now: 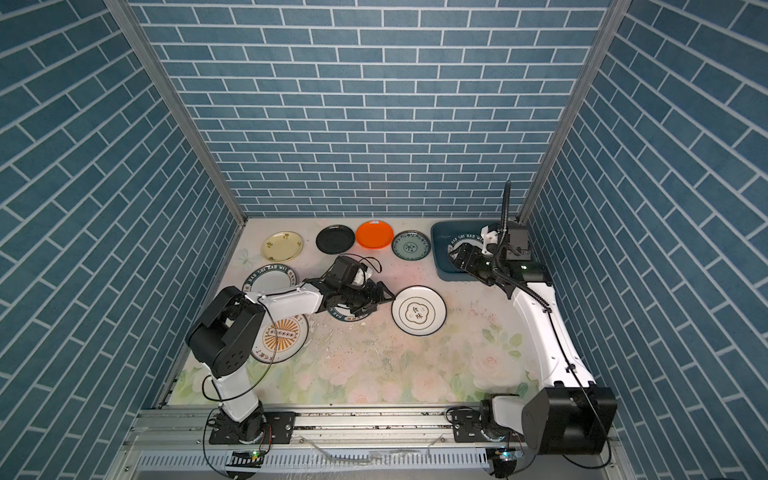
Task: Place the plates into the plastic bin on the countertop
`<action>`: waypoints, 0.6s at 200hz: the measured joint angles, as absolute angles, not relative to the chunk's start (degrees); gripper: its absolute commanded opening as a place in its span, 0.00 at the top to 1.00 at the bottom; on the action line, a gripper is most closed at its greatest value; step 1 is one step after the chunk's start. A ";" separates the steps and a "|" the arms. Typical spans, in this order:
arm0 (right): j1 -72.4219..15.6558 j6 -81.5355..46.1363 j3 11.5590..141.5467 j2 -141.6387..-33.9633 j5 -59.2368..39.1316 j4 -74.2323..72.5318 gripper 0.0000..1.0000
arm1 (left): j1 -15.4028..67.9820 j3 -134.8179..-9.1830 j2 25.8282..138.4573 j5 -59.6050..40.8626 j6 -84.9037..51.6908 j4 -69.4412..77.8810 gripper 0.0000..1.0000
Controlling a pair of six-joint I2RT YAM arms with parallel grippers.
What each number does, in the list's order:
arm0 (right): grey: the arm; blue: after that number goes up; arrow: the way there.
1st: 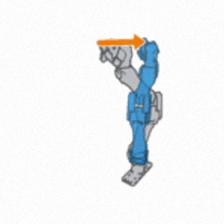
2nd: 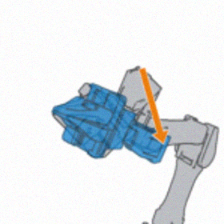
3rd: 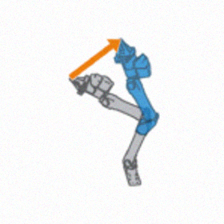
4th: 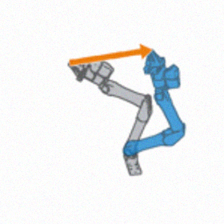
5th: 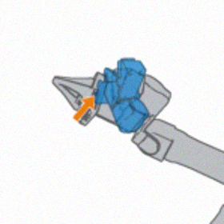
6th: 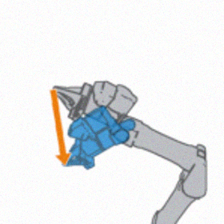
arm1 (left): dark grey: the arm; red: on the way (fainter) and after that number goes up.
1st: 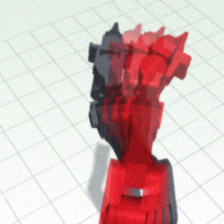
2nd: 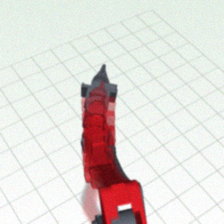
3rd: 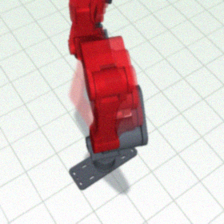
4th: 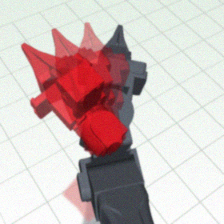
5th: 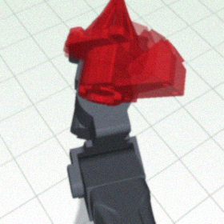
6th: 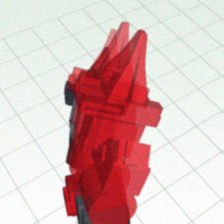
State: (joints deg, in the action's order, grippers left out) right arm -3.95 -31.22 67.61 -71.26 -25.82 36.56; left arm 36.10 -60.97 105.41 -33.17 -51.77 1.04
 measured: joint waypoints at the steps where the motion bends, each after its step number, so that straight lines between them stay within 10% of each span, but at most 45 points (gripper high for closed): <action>1: -3.99 -31.22 67.35 -71.20 -25.85 36.69 0.17 | 36.14 -60.97 105.47 -33.19 -51.81 1.10 0.11; 120: -6.00 -31.11 43.35 -78.35 -30.68 29.41 0.39 | 37.36 -62.11 107.85 -33.74 -53.10 2.04 0.07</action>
